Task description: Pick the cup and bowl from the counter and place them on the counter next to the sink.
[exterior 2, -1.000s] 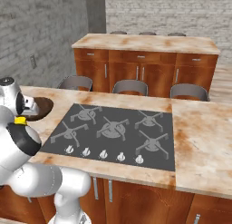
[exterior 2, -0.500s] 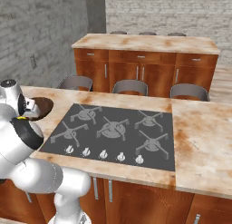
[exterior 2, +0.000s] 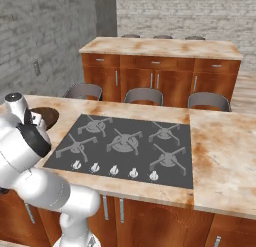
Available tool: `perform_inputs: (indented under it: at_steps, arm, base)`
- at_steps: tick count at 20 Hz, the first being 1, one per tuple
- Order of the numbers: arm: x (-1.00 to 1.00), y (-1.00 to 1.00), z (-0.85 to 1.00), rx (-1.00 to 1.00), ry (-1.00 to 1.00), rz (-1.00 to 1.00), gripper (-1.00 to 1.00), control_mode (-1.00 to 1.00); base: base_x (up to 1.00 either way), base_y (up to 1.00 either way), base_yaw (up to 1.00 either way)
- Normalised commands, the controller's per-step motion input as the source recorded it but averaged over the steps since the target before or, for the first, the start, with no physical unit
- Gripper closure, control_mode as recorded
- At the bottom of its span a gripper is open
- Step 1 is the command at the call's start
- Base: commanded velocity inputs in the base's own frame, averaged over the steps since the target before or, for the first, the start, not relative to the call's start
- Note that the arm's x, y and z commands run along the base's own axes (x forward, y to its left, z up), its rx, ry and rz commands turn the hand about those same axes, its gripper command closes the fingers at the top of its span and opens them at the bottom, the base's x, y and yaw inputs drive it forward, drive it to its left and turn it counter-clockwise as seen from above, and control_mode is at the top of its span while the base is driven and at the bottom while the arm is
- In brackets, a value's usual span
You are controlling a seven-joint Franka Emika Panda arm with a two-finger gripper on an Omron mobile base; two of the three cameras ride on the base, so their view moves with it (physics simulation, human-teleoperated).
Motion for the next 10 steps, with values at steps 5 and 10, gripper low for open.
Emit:
perform_inputs:
  at_steps: [5,10]
  arm:
    - [0.21,0.00,-0.11,0.00,0.03,0.00,-1.00,-1.00]
    - [0.01,0.01,-0.26,0.00,0.06,0.00,-1.00,-1.00]
  base:
    - [0.00,0.00,0.00]
    - [0.00,0.00,0.00]
